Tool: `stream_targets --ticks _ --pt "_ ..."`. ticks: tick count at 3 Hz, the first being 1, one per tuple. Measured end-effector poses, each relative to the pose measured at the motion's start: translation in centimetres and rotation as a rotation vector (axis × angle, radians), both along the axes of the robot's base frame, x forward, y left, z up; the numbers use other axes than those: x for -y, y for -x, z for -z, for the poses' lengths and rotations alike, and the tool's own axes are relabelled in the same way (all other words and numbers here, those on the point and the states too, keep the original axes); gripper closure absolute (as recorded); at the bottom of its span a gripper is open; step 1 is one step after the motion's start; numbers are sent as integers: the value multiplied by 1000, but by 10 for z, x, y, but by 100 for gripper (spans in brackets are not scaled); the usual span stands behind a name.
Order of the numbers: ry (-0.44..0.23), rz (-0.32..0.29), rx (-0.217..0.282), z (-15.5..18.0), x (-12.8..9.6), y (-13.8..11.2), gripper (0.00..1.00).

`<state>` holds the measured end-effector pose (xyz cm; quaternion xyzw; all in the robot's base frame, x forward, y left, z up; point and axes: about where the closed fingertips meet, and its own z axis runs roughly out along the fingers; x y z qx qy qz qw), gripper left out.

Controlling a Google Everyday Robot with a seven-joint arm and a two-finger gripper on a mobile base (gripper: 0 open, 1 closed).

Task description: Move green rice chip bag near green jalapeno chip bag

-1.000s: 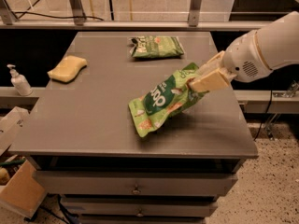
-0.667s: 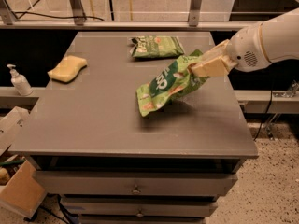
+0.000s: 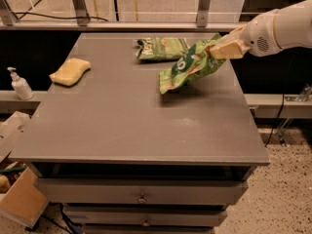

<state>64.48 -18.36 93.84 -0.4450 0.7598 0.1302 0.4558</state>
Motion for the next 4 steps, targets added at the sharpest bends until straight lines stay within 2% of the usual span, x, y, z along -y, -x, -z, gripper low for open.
stream_targets --ticks 1,2,3,4 --pt "35 23 37 3 15 -35 100" --pt "122 34 55 14 23 -60 100" --pt "204 40 33 26 26 -74 82" --pt "280 27 -6 42 24 -78 58"
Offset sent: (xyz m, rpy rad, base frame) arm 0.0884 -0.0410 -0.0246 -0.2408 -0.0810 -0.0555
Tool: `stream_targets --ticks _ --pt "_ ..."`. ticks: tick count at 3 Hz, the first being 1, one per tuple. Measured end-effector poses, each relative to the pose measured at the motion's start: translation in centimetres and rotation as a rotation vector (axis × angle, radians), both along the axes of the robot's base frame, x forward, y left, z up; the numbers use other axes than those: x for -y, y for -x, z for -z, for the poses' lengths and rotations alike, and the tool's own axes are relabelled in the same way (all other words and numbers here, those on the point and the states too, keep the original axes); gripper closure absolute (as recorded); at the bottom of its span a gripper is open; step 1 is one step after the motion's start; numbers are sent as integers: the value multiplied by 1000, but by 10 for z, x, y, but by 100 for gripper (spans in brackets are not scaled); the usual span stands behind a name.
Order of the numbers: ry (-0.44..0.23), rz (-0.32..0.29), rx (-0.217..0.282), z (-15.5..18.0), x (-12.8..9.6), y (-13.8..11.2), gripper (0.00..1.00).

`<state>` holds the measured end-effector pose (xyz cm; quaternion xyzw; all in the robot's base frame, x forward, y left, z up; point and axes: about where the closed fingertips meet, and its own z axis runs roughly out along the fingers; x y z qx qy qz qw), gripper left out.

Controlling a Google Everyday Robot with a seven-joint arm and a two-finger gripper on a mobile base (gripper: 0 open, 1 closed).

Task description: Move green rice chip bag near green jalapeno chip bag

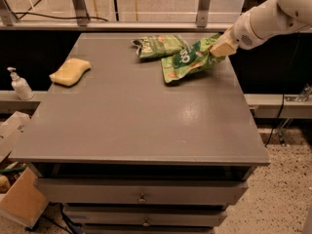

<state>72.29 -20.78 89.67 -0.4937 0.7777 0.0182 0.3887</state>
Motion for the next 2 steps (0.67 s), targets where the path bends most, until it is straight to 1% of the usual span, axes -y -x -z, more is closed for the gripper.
stream_targets --ticks 1,2 --pt "71 -14 -33 12 -4 0 35" --pt "114 -25 -51 16 -9 2 12"
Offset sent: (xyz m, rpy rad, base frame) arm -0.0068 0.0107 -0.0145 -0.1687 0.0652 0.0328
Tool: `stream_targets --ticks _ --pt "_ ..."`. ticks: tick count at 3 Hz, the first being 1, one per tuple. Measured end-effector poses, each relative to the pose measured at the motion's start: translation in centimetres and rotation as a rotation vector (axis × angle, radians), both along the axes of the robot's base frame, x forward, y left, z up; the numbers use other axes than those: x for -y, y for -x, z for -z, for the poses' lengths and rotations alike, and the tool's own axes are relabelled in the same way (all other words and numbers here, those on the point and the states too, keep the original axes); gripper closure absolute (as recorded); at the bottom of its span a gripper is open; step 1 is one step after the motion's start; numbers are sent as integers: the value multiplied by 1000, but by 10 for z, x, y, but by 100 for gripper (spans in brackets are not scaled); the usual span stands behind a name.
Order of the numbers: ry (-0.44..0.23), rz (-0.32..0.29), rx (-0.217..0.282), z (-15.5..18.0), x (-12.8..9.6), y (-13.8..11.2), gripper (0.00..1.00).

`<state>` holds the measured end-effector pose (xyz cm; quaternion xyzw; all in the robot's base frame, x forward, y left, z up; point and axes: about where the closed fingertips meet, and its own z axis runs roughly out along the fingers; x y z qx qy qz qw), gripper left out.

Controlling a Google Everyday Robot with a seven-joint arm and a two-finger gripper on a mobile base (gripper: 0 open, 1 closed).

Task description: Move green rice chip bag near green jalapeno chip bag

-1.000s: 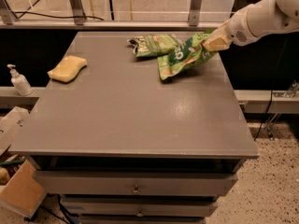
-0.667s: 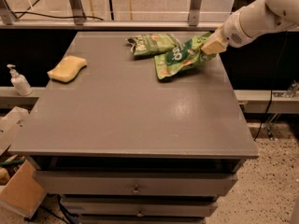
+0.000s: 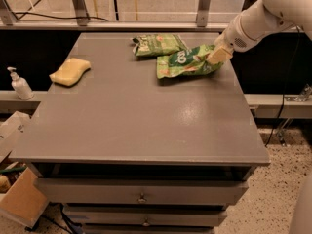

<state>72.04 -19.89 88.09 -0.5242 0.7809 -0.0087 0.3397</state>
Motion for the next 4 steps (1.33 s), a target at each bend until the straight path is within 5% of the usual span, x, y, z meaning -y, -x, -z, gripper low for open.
stream_targets --ticks 1,2,4 --pt "22 -11 -9 0 -6 3 0" --pt "29 -19 -13 -10 -6 13 0" --pt "-79 -22 -35 -44 20 67 0"
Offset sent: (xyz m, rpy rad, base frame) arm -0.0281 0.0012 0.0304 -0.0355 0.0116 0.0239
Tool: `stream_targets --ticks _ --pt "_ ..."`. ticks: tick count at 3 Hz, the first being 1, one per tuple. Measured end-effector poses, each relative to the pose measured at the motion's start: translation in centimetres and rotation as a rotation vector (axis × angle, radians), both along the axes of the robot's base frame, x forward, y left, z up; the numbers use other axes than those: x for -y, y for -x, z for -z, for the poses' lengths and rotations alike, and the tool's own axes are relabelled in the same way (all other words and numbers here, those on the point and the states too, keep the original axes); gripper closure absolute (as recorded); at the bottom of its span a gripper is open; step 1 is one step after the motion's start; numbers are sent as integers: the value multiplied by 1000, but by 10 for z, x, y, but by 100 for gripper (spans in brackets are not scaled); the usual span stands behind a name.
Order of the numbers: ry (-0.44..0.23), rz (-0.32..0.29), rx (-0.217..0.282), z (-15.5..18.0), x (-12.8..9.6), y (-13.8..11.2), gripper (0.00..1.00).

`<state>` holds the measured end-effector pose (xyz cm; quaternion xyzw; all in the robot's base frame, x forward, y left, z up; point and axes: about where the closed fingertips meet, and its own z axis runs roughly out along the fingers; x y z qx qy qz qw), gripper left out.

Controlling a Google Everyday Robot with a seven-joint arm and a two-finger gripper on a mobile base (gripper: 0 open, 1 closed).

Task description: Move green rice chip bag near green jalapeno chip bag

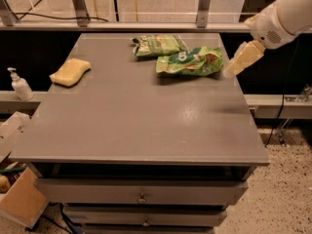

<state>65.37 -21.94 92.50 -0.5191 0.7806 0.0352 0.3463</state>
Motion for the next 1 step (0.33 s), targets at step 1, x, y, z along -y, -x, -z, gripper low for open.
stream_targets --ticks 1 --pt "-28 15 -3 -2 9 7 0"
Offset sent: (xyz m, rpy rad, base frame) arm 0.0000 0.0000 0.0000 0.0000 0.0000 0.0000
